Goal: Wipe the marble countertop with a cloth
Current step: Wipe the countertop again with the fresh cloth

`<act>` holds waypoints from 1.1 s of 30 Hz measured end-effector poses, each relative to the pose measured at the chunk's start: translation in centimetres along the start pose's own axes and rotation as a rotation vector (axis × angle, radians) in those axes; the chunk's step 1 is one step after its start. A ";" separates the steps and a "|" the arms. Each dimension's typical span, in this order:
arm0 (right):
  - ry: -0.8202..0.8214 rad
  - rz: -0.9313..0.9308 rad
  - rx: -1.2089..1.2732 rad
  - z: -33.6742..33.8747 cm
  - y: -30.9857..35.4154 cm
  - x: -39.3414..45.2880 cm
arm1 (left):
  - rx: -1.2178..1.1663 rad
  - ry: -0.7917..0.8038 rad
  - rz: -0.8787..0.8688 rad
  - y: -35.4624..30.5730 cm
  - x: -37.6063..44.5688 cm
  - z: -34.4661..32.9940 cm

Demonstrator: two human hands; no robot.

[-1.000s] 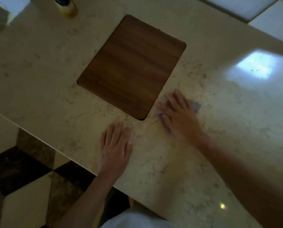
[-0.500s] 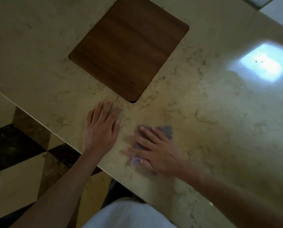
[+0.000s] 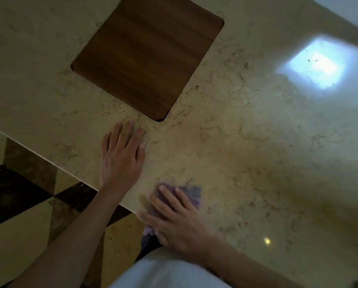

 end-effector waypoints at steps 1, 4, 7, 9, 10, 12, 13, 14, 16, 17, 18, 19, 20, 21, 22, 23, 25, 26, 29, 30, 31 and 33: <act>-0.013 0.029 -0.021 0.0 -1.1 -0.9 | -0.006 -0.005 0.002 0.0 0.0 0.0; -0.144 -0.199 -0.133 3.4 -11.3 -0.6 | -0.002 -0.016 0.004 0.0 0.0 0.0; -0.175 -0.592 -0.144 8.7 -24.6 0.8 | 0.013 -0.002 -0.002 -0.1 0.0 -0.2; -0.240 -0.744 -0.055 10.8 -28.2 2.5 | 0.017 -0.007 0.005 -0.2 0.0 -0.2; -0.286 -0.783 -0.039 11.1 -27.6 3.8 | 0.017 -0.006 0.014 -0.1 0.0 -0.2; -0.336 -0.751 -0.036 10.0 -22.8 5.5 | 0.001 -0.004 0.031 0.0 0.1 0.0; -0.315 -0.655 -0.031 8.6 -19.0 5.8 | -0.010 -0.008 0.038 0.0 0.1 0.1; -0.278 -0.519 -0.022 7.1 -14.8 5.3 | -0.020 -0.005 0.045 0.0 0.1 0.1; -0.177 -0.258 0.031 3.5 -7.0 2.0 | -0.033 -0.010 0.086 -0.4 -0.1 0.1; -0.124 -0.166 0.060 2.2 -4.9 -0.4 | -0.045 -0.039 0.142 -0.8 -0.4 0.2; -0.086 -0.102 0.057 1.4 -4.7 -2.8 | -0.069 -0.078 0.228 -1.3 -1.0 0.4; -0.082 -0.074 0.039 1.3 -6.4 -4.5 | -0.103 -0.109 0.314 -2.3 -1.9 0.3; -0.106 -0.106 0.003 1.7 -9.7 -5.7 | -0.130 -0.111 0.363 -3.7 -2.9 0.0; -0.130 -0.195 -0.037 2.5 -13.8 -6.4 | -0.129 -0.083 0.352 -5.4 -4.1 -0.6; -0.151 -0.317 -0.083 3.9 -18.5 -6.7 | -0.103 -0.033 0.291 -7.3 -5.2 -1.4; -0.162 -0.431 -0.116 5.2 -23.1 -6.7 | -0.060 0.020 0.215 -8.9 -6.2 -2.4; -0.204 -0.578 -0.106 8.0 -29.2 -5.6 | 0.016 0.084 0.141 -10.5 -7.4 -3.8; -0.238 -0.627 -0.086 8.8 -30.2 -4.4 | 0.024 0.087 0.149 -10.6 -7.5 -3.9; -0.309 -0.600 -0.069 8.3 -25.4 -0.8 | 0.018 0.070 0.173 -10.5 -7.3 -3.9; -0.312 -0.511 -0.066 7.2 -22.2 -0.4 | 0.016 0.066 0.175 -10.5 -7.4 -3.8; -0.309 -0.409 -0.064 5.9 -18.6 -0.7 | 0.015 0.057 0.173 -10.5 -7.4 -3.9; -0.250 -0.227 -0.024 2.3 -11.7 -3.7 | 0.023 0.034 0.158 -10.4 -7.3 -3.9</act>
Point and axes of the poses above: each hand's wrist, its own x-axis towards the middle knuckle, its own z-axis out of the back of the hand, y = z × x, the point moved 4 cm from there along x, towards the middle knuckle, and after that the axes turned 4 degrees about y, right-handed, at the moved point
